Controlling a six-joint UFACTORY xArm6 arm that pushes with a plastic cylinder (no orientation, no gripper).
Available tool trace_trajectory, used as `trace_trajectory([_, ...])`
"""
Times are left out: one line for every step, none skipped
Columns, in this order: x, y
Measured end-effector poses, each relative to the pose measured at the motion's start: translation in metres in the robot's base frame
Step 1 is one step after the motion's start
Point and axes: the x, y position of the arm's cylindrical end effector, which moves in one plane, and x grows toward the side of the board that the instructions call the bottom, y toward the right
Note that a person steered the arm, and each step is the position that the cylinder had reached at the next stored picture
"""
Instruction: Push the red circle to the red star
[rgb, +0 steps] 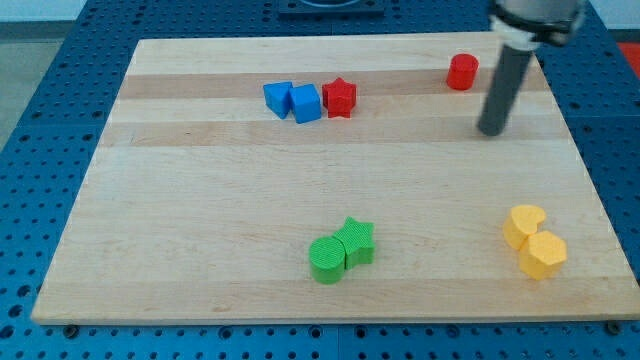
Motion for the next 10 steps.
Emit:
trace_trajectory([-0.002,0.057])
trace_trajectory([-0.04,0.082])
trace_trajectory([-0.09,0.079])
trace_trajectory([-0.114,0.05])
trace_trajectory([-0.109,0.012])
trace_trajectory([-0.103,-0.016])
trace_trajectory([-0.099,-0.038])
trace_trajectory([-0.095,-0.058])
trace_trajectory([-0.09,-0.08])
trace_trajectory([-0.085,-0.095])
